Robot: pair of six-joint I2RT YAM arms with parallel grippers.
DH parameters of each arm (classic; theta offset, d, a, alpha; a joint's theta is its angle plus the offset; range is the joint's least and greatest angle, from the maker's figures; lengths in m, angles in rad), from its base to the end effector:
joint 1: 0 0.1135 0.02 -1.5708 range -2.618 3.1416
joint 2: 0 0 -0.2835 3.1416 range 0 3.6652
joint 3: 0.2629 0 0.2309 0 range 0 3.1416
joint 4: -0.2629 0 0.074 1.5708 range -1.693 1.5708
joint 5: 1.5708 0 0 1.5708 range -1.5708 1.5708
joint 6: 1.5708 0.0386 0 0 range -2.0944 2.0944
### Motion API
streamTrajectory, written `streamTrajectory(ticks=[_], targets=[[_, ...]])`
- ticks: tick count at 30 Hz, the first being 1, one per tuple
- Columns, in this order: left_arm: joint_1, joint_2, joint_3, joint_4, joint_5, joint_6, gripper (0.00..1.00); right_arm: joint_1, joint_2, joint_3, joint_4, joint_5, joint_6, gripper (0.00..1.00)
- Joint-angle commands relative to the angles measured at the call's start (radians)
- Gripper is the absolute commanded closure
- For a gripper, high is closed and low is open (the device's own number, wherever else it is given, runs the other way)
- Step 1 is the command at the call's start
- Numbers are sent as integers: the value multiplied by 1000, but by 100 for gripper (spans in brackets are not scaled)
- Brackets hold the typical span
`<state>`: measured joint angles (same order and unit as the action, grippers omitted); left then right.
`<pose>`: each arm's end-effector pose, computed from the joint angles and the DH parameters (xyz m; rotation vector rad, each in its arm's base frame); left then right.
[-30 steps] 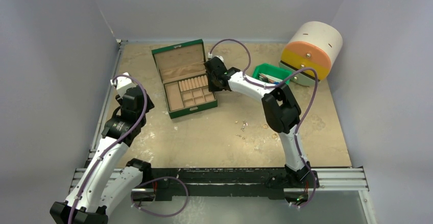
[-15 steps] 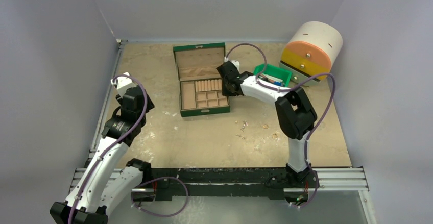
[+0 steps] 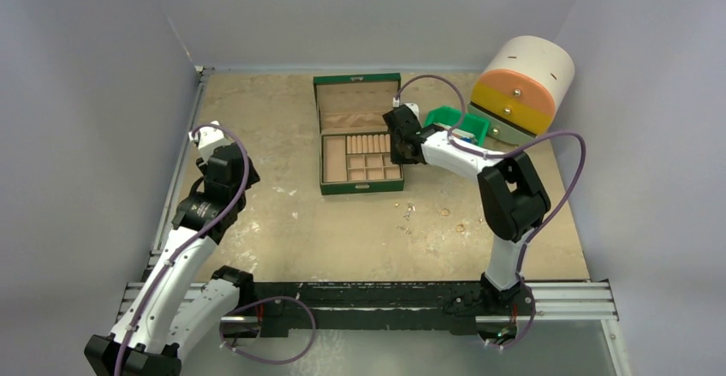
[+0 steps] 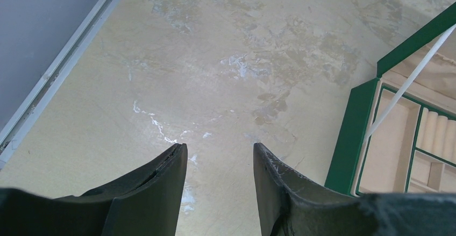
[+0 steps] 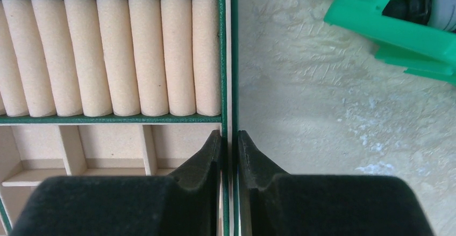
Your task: Organize the mixed jewelry
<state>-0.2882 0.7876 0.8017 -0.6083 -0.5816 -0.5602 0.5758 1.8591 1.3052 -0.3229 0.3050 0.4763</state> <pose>0.1308 -0.0167 0.3181 -0.5961 1.9712 0.1101 0.3357 0.2041 0.2339 0.0139 2.3970 0.1165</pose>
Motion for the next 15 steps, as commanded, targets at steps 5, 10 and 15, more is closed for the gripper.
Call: streamTrajectory(ticks=[5,10,15], targets=[[6,4,28,34,2,10,53,-34,-1,57,56,10,-134,100],[6,8,29,33,3,11,53,-34,24,90,45,-24,-139,97],[6,9,28,37,5,11,53,-33,-3,82,28,-29,-134,76]])
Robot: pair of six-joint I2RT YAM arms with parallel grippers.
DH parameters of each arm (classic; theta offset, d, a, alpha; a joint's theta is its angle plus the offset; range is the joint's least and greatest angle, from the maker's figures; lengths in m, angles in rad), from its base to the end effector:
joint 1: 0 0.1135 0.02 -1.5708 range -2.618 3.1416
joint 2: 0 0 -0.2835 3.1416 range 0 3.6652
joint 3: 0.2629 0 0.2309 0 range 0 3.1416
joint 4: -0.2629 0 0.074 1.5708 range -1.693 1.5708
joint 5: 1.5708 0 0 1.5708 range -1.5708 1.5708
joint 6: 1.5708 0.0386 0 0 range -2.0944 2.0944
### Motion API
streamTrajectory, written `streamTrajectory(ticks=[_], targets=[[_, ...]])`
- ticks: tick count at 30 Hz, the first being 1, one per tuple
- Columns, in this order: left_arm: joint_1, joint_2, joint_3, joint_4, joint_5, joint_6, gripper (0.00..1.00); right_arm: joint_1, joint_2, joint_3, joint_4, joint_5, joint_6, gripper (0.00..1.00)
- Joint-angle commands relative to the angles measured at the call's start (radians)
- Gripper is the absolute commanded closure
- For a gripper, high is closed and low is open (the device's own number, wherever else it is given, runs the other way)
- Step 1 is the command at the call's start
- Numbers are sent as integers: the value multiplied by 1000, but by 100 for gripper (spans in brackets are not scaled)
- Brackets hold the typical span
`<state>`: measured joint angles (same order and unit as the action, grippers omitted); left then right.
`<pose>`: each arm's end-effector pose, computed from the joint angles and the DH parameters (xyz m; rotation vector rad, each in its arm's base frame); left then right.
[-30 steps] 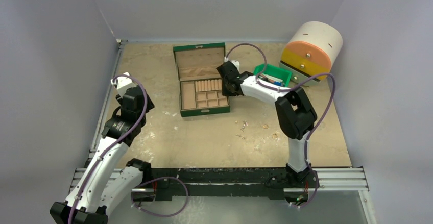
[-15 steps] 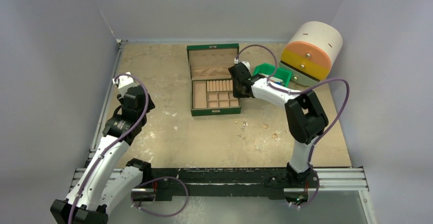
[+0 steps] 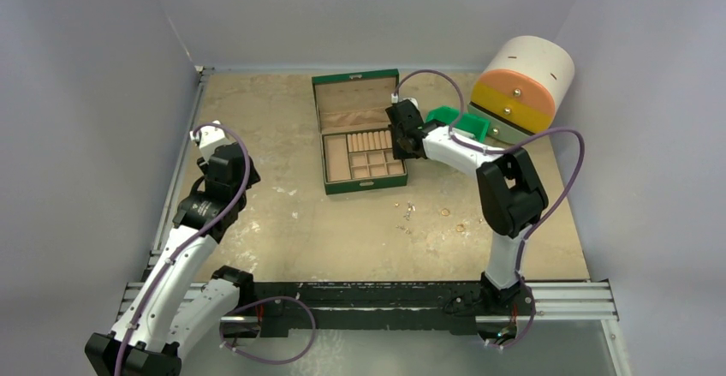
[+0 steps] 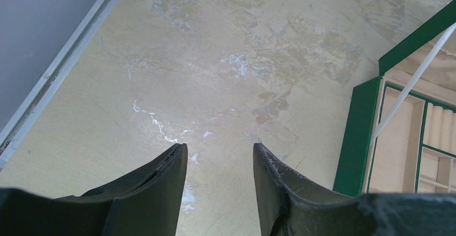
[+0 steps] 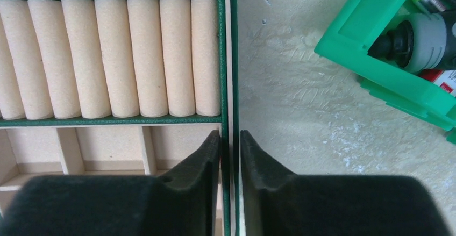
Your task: Organize the mixed jewelry
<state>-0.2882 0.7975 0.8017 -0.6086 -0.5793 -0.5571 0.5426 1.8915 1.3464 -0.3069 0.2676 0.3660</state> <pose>0.1327 -0.0173 0.3169 -0.5906 1.9823 0.1156 0.3516 0.2001 0.2345 -0.0901 2.3839 0.1046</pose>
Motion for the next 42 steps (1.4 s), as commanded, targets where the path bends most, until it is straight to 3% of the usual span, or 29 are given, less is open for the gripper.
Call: streamTrajectory(ticks=[1,7,14,29,37,42], targets=[[6,-1,28,38,4,9,53,-1,-43,40,2,10,-19,73],[6,-10,26,43,9,11,53,-1,-114,43,-74,8,10,58],[6,-22,24,45,19,16,52,-1,-254,22,-182,27,47,51],[5,-29,18,61,57,22,53,-1,-589,-161,-426,65,181,48],[5,-30,16,66,69,23,53,-1,-680,-361,-321,-79,261,49],[6,-28,16,67,72,25,52,1,-628,-420,-162,-171,258,50]])
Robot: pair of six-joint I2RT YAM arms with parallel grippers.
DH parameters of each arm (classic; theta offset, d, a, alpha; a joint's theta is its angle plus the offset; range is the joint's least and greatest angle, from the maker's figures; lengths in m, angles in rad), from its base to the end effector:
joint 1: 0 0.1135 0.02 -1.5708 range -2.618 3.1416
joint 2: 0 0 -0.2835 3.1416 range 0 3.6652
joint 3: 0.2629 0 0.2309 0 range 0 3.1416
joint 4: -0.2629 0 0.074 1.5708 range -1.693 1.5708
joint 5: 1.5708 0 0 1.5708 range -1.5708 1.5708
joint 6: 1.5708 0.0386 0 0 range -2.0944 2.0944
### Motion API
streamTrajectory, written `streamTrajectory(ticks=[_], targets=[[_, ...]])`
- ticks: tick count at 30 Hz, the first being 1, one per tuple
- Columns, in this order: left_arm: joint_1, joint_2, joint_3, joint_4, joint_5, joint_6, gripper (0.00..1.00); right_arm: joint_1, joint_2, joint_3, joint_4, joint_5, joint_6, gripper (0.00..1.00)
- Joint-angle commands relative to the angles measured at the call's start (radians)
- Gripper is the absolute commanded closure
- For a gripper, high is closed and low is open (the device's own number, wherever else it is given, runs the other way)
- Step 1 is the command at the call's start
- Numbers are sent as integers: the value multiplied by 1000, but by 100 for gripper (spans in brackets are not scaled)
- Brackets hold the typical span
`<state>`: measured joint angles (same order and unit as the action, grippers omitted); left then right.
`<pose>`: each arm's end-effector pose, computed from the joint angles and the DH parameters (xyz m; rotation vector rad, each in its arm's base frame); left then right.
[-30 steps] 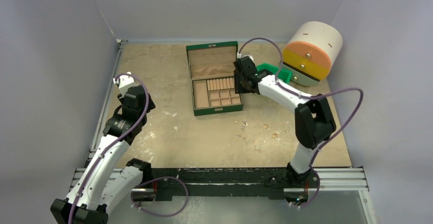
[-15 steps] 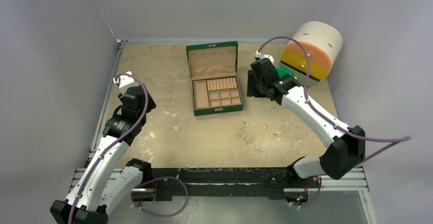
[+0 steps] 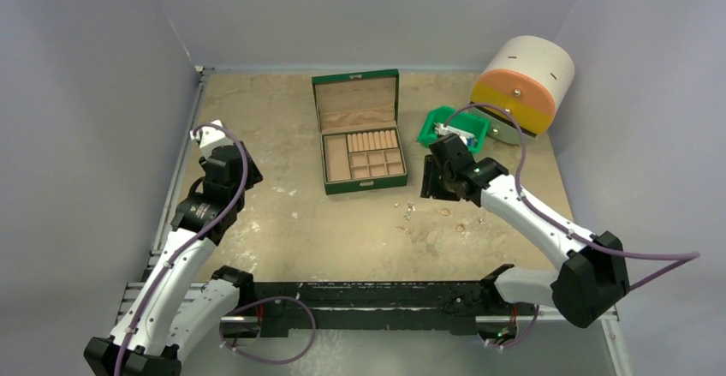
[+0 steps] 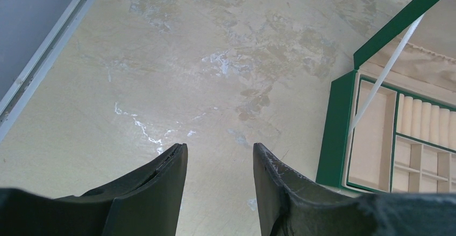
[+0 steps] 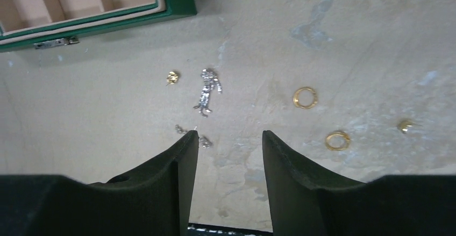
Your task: Organize the mixed jewelry
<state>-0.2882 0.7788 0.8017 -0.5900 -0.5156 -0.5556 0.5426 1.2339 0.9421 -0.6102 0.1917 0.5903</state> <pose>0.1305 -0.0188 0.3199 -0.5633 1.9786 0.0323 0.1977 0.1106 0.2866 0.1412 2.4636 0.2598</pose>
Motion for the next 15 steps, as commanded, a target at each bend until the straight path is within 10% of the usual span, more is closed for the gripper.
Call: streamTrajectory(ticks=[1,15], targets=[[5,-10,16,48,9,23,53,3,53,-15,156,-105,41,51],[5,2,16,50,6,26,52,145,334,107,248,-67,114,54]])
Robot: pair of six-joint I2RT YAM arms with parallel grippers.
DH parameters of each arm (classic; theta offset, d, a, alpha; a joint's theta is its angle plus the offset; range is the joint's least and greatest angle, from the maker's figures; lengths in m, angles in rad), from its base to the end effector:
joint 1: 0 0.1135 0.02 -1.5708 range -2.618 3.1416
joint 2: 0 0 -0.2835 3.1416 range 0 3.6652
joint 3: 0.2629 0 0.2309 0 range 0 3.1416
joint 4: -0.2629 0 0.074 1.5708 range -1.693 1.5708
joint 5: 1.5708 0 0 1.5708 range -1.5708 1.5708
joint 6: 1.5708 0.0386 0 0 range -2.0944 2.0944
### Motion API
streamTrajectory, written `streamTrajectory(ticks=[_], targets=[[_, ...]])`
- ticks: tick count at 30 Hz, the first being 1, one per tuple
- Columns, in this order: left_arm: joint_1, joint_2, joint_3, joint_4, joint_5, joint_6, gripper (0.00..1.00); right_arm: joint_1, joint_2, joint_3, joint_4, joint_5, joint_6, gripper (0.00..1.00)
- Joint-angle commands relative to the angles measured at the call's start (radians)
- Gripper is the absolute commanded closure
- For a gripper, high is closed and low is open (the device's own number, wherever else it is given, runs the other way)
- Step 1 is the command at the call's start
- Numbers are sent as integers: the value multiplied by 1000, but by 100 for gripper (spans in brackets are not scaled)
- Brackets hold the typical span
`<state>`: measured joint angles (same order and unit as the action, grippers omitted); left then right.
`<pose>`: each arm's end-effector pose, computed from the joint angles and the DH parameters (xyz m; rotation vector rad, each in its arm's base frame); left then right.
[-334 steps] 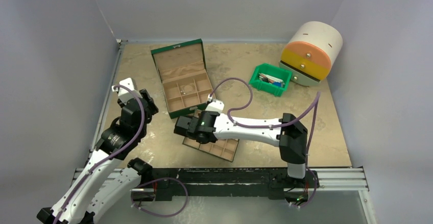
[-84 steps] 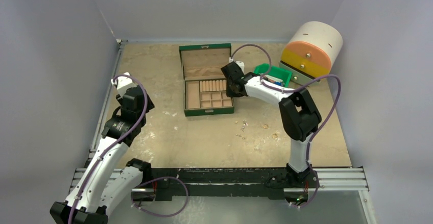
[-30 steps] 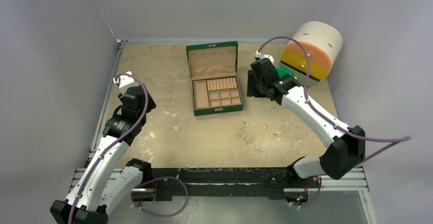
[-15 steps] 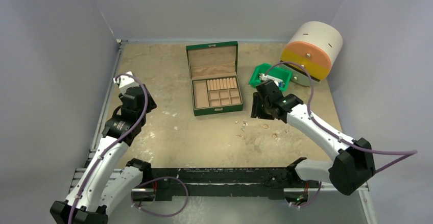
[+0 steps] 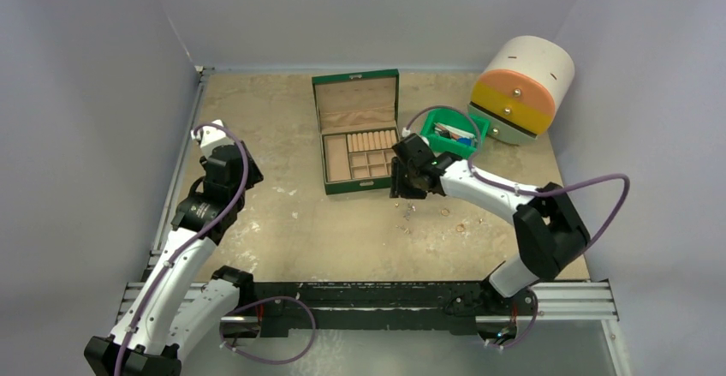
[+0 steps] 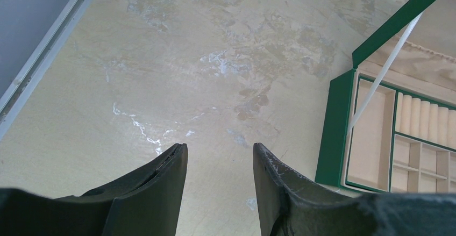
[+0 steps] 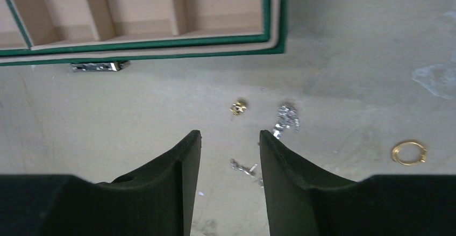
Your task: Organize the mixed jewelry
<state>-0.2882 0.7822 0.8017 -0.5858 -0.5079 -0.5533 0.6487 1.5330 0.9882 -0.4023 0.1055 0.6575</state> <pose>0.1315 -0.0194 0.3199 -0.5574 1.9819 0.0257 0.2389 0.1760 0.2413 0.0548 2.5561 0.3936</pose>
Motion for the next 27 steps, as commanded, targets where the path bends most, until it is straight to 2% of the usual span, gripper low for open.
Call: streamTrajectory(ticks=[1,12,27], targets=[[6,-1,15,44,-1,24,53,49,49,67,38,27,59,54],[6,2,16,44,0,24,53,76,107,63,12,101,141,61],[5,7,17,45,3,24,53,78,153,58,-8,122,175,67]])
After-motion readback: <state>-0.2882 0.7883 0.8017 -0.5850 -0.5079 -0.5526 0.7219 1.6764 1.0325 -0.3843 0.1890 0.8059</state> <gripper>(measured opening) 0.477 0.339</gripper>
